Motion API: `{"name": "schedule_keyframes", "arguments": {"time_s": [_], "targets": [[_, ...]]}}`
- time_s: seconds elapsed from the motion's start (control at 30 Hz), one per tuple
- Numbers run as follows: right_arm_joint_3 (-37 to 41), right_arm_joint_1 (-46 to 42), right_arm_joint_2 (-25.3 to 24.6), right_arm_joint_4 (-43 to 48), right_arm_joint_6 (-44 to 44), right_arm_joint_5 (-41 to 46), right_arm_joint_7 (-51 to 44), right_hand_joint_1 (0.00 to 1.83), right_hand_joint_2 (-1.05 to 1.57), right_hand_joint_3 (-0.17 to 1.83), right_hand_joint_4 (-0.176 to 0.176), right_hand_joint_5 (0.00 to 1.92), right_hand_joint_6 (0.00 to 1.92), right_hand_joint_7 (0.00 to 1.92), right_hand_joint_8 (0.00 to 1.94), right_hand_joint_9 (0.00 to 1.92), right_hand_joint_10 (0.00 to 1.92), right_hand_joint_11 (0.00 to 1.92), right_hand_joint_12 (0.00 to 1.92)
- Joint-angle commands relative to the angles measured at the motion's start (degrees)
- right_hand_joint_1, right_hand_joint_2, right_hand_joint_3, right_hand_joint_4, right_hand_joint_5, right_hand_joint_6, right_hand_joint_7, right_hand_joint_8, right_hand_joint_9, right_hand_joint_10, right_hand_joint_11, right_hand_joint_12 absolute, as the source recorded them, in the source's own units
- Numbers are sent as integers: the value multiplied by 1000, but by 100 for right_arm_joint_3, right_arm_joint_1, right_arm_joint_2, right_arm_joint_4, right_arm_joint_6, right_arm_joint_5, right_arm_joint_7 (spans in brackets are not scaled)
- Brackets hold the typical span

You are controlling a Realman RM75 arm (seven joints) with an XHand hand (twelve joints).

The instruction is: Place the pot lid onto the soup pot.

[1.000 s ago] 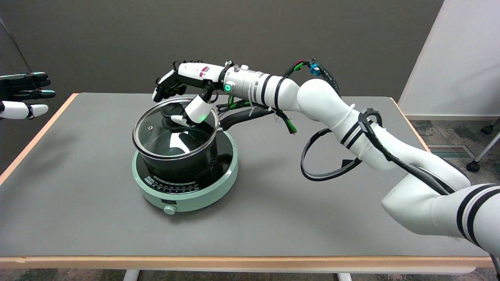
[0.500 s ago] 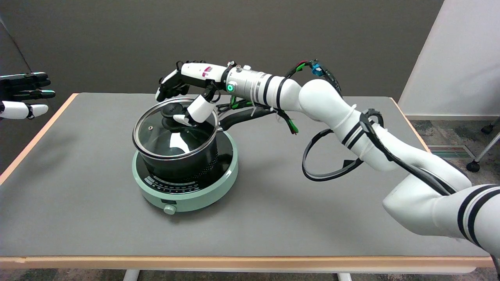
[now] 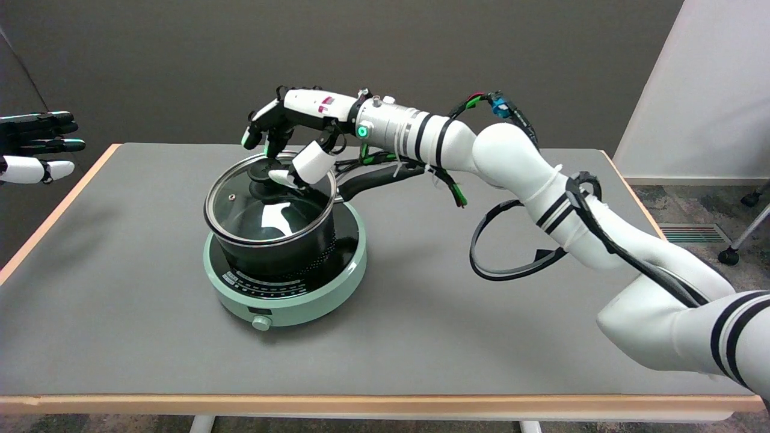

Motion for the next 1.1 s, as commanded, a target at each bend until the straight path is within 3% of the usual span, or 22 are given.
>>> {"name": "schedule_keyframes", "arguments": {"time_s": [0.03, 0.53, 1.1], "targets": [[305, -225, 158, 704, 167, 84, 39, 898, 629, 878, 28, 666, 369, 881, 388, 717, 587, 414, 981], [222, -172, 68, 222, 175, 121, 39, 892, 626, 900, 18, 644, 346, 799, 299, 689, 585, 415, 1019], [260, -282, 97, 180, 175, 118, 31, 871, 665, 840, 12, 638, 326, 853, 371, 718, 597, 433, 1069]]}}
